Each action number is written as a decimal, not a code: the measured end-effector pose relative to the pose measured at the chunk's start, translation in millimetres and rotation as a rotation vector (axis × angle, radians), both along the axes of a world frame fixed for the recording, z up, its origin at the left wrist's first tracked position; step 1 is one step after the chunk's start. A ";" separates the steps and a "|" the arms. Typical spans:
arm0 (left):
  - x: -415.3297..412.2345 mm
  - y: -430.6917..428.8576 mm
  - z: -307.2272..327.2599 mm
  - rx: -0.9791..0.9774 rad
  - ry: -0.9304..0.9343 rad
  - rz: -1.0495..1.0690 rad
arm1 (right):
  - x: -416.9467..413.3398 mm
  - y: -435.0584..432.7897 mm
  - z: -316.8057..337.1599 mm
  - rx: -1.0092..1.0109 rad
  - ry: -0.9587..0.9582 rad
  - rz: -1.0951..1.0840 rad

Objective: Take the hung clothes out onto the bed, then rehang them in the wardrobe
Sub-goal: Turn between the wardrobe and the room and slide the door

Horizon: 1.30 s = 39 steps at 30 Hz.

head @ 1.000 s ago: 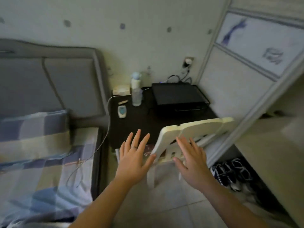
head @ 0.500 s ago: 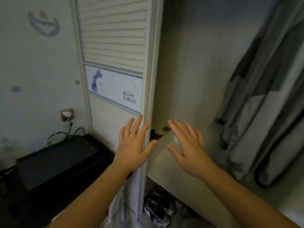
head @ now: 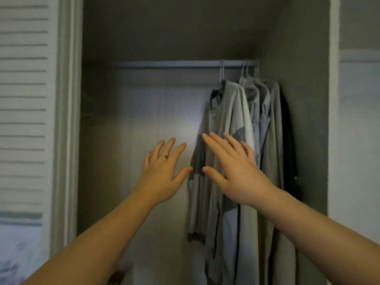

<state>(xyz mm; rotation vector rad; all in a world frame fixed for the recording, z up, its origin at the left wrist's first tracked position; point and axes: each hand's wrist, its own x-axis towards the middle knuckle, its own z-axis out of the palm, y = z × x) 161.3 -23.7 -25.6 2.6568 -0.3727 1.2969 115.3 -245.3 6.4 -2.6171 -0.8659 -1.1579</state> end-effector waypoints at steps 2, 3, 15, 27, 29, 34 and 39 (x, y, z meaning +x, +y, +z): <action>30.5 -5.3 24.7 0.024 -0.017 -0.059 | 13.0 -5.4 25.0 -0.003 -0.046 -0.082; 47.1 -7.1 37.1 0.040 -0.020 -0.085 | 21.9 -6.9 37.8 -0.001 -0.072 -0.129; 187.8 -35.7 148.7 0.006 0.065 -0.392 | 104.7 9.8 168.2 -0.019 -0.111 -0.575; 222.8 -56.5 169.7 -0.065 0.161 -0.672 | 153.1 39.3 214.1 0.070 -0.045 -0.855; 224.6 -55.2 168.6 -0.091 0.174 -0.711 | 157.9 47.3 220.4 0.159 -0.004 -0.817; 224.6 -47.2 168.4 -0.271 0.296 -0.877 | 171.8 67.3 238.0 0.722 0.154 -0.413; 224.5 -41.9 165.9 -0.437 0.421 -1.016 | 179.6 92.9 249.7 0.924 0.237 -0.372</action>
